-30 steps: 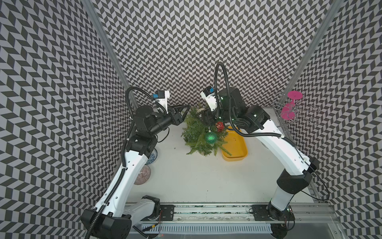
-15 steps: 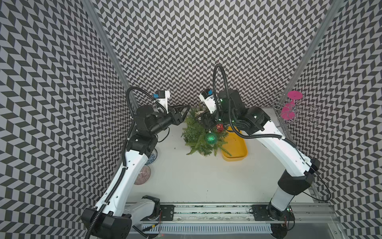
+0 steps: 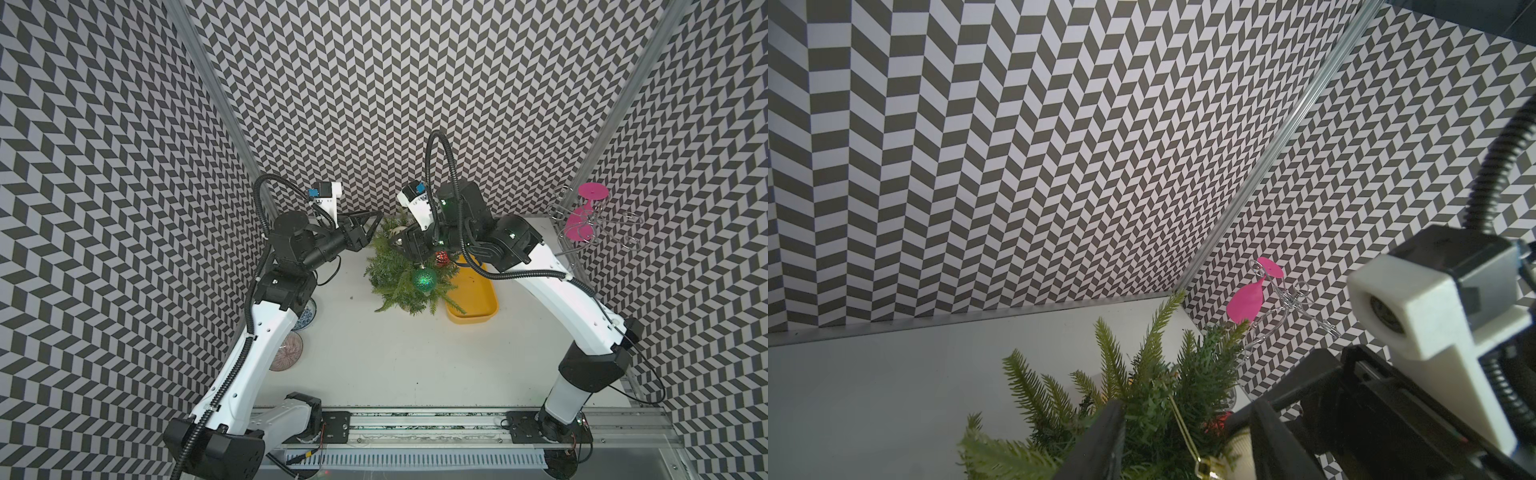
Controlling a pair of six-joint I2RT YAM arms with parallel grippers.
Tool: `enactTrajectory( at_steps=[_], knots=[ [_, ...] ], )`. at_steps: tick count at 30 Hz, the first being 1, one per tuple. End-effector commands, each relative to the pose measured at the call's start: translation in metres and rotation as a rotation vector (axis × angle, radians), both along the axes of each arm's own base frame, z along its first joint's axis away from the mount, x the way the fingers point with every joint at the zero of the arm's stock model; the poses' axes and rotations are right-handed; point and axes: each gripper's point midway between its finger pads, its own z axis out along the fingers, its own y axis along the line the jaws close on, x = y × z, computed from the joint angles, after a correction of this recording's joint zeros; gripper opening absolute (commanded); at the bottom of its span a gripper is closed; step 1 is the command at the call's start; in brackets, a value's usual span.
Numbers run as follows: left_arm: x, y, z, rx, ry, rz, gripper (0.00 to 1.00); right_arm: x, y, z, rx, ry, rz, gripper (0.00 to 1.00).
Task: Decorate the small christmas tree with ornaments
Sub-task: Hang an ornament on the christmas tree.
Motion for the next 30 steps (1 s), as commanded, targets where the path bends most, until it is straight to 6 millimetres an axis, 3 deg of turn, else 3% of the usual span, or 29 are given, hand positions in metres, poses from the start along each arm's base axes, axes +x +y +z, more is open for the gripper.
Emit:
enactTrajectory(
  at_steps=[1, 17, 30],
  knots=[
    [0.002, 0.003, 0.004, -0.008, -0.012, 0.01, 0.51, -0.006, 0.008, -0.002, 0.012, 0.014, 0.029, 0.6],
    [0.002, 0.003, 0.002, -0.008, -0.007, 0.011, 0.51, -0.011, 0.015, -0.002, 0.039, 0.041, 0.065, 0.68],
    [0.0, 0.004, 0.003, -0.008, -0.008, 0.016, 0.51, -0.02, 0.018, -0.002, 0.054, 0.068, 0.107, 0.66]
  ],
)
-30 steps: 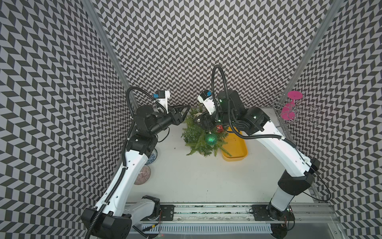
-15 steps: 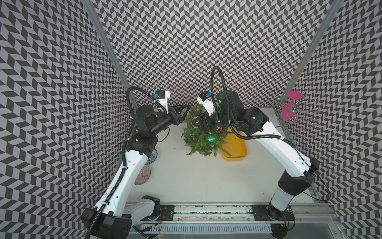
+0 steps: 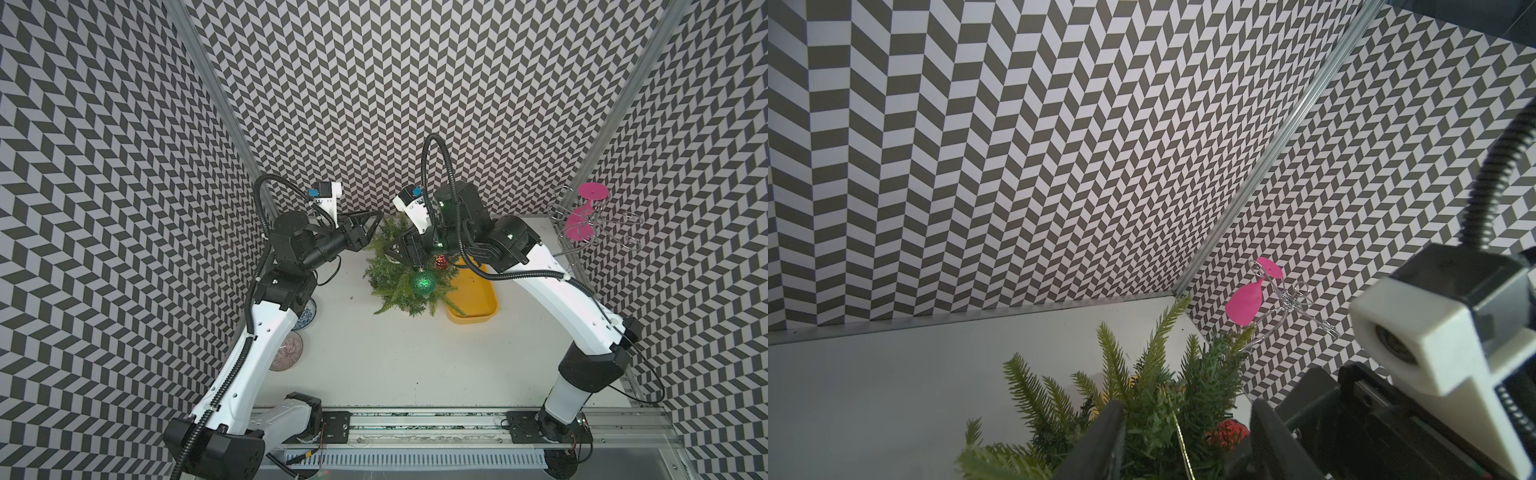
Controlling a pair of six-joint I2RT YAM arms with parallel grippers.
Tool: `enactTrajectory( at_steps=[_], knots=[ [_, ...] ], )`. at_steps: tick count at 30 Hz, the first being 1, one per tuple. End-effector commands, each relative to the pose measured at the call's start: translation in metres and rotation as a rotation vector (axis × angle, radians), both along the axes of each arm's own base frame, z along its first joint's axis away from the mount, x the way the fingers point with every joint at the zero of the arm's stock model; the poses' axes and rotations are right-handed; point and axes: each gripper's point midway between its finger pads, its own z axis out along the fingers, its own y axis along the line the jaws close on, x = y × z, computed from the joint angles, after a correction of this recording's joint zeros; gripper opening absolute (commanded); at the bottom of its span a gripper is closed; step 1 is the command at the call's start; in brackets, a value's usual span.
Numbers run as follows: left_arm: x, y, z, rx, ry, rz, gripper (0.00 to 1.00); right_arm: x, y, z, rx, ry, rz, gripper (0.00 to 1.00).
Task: Decorate the small christmas tree with ornaments
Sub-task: Hang an ornament on the christmas tree.
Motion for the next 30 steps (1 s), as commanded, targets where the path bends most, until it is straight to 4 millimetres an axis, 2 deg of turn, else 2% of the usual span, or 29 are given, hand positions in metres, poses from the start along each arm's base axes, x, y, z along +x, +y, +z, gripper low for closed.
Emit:
enactTrajectory(
  at_steps=[1, 21, 30],
  knots=[
    [0.0, 0.004, 0.003, -0.004, -0.01, 0.014, 0.51, -0.006, 0.007, 0.001, 0.02, 0.007, 0.03, 0.67],
    [-0.004, 0.002, 0.008, -0.017, -0.014, -0.001, 0.51, 0.013, -0.015, 0.048, 0.099, -0.117, -0.119, 0.74],
    [-0.007, 0.002, 0.012, -0.014, -0.023, -0.01, 0.51, 0.025, -0.032, 0.072, 0.138, -0.177, -0.215, 0.8]
  ],
)
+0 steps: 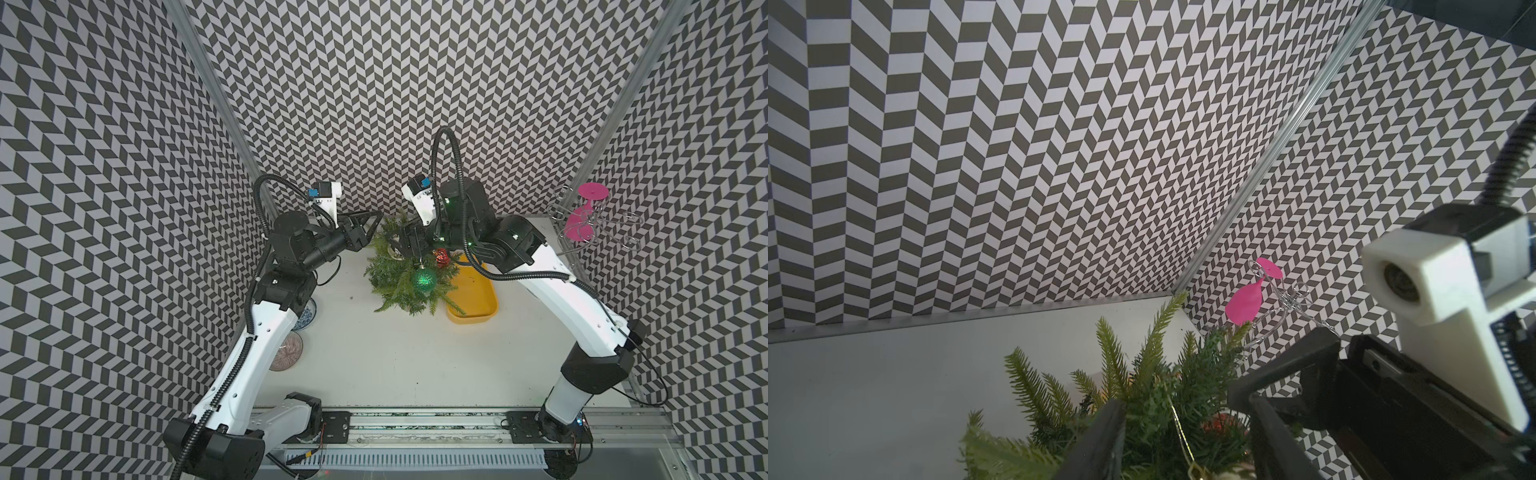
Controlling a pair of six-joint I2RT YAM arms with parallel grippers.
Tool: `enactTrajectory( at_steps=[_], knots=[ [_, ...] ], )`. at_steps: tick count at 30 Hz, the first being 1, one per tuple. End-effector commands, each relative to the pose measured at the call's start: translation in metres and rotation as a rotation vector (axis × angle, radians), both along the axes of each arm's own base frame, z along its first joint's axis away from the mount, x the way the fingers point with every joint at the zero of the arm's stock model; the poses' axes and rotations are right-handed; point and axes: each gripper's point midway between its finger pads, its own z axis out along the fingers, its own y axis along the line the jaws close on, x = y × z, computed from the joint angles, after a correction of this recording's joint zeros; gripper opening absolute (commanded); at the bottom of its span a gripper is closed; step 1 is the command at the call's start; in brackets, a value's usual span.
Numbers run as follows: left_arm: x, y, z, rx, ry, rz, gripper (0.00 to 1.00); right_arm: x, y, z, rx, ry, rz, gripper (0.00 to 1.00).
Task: Decorate the small christmas tree with ornaments
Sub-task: Hang an ornament on the christmas tree, then reset both arms
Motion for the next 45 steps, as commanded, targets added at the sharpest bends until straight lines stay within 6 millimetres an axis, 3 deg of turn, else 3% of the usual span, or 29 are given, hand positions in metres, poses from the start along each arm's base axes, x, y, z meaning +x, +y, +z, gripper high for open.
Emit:
enactTrajectory(
  at_steps=[1, 12, 19, 28, 33, 39, 41, 45],
  knots=[
    [-0.007, 0.002, 0.013, -0.01, -0.026, -0.008, 0.51, 0.001, -0.018, 0.051, 0.101, -0.111, -0.06, 0.8],
    [-0.018, 0.004, 0.025, 0.034, -0.043, 0.003, 0.58, -0.01, -0.059, 0.078, 0.187, -0.181, -0.137, 0.81],
    [-0.024, 0.005, 0.021, 0.085, 0.011, -0.004, 0.61, -0.022, -0.086, 0.07, 0.181, -0.139, -0.134, 0.79],
    [-0.048, 0.012, -0.007, 0.21, 0.122, -0.02, 0.61, -0.05, -0.12, 0.02, 0.122, 0.002, -0.09, 0.78],
    [-0.059, 0.028, -0.025, 0.266, 0.184, 0.046, 0.61, -0.058, -0.142, -0.01, 0.097, 0.074, -0.127, 0.77],
    [-0.059, 0.078, -0.061, 0.298, 0.25, 0.314, 0.61, -0.038, -0.183, -0.056, 0.111, 0.129, -0.297, 0.78],
    [-0.054, 0.094, -0.084, 0.319, 0.304, 0.393, 0.61, -0.025, -0.202, -0.073, 0.117, 0.125, -0.389, 0.8],
    [-0.043, 0.115, -0.117, 0.309, 0.348, 0.479, 0.61, -0.004, -0.239, -0.094, 0.14, 0.078, -0.569, 0.9]
  ],
)
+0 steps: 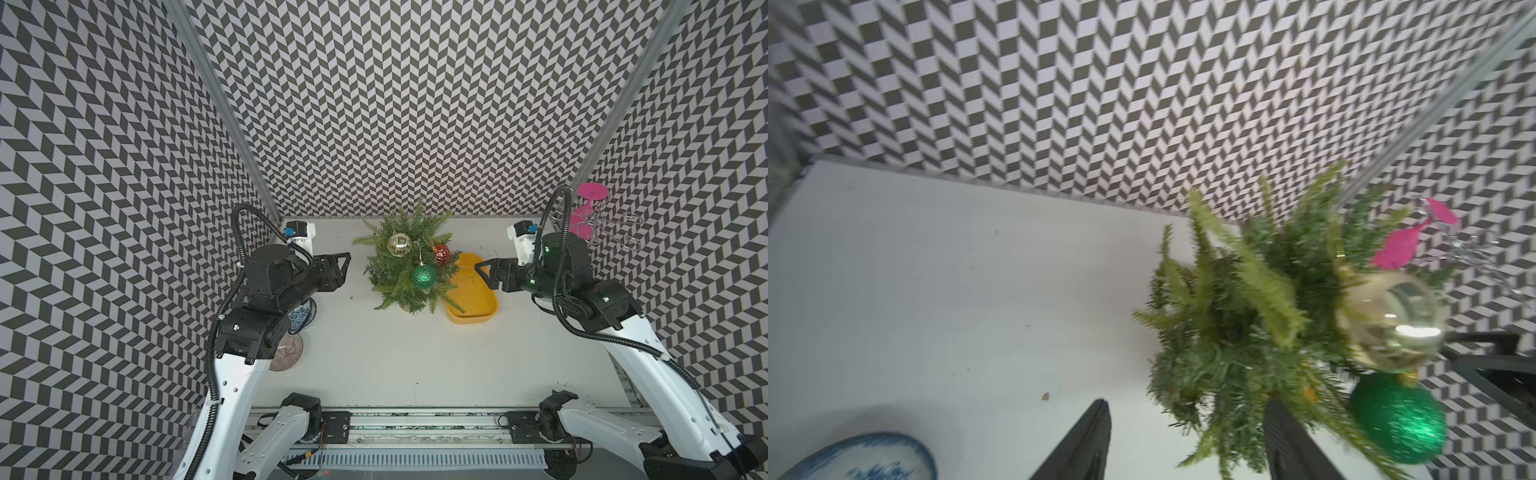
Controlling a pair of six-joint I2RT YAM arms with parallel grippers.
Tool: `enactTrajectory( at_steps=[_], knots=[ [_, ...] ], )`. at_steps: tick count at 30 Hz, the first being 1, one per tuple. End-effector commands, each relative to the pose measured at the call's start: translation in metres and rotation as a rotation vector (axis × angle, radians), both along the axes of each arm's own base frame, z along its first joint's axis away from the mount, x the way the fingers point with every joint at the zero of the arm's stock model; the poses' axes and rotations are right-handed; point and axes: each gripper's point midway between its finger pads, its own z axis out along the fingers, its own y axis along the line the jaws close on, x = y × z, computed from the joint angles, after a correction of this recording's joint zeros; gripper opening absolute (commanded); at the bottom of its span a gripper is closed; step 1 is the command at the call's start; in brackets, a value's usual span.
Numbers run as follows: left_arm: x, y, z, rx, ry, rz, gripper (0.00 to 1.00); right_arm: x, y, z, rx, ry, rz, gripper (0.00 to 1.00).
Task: Decorate the small christmas tree with ornaments
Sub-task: Reset both arms
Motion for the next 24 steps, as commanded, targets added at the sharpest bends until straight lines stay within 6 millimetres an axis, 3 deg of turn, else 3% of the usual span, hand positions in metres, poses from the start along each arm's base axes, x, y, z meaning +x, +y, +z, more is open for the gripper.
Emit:
enactTrajectory(
  at_steps=[1, 2, 9, 10, 11, 15, 18, 21, 24],
  knots=[
    [0.014, 0.026, -0.03, 0.021, 0.03, 0.128, 0.62, 0.024, -0.026, 0.018, 0.044, -0.159, -0.16, 0.93],
    [0.018, 0.03, -0.034, 0.022, 0.027, 0.144, 0.63, 0.029, -0.033, 0.012, 0.04, -0.169, -0.205, 1.0],
    [0.053, 0.056, -0.082, -0.014, 0.069, 0.229, 0.72, 0.064, -0.08, -0.038, -0.018, -0.19, -0.482, 0.99],
    [0.059, 0.061, -0.089, -0.003, 0.074, 0.253, 0.91, 0.068, -0.091, -0.043, -0.045, -0.211, -0.538, 0.99],
    [0.067, 0.066, -0.097, 0.013, 0.084, 0.28, 0.99, 0.071, -0.104, -0.049, -0.073, -0.237, -0.612, 0.99],
    [0.091, 0.091, -0.125, 0.111, 0.094, 0.395, 0.99, 0.07, -0.147, -0.069, -0.198, -0.358, -0.826, 0.99],
    [0.104, 0.107, -0.148, 0.184, 0.051, 0.437, 0.99, 0.064, -0.167, -0.085, -0.305, -0.446, -0.916, 0.99],
    [0.111, 0.135, -0.188, 0.266, 0.081, 0.554, 0.99, 0.063, -0.19, -0.118, -0.404, -0.401, -1.012, 0.99],
    [0.12, 0.159, -0.225, 0.379, 0.137, 0.636, 0.99, 0.069, -0.196, -0.144, -0.437, -0.338, -1.02, 0.99]
  ],
)
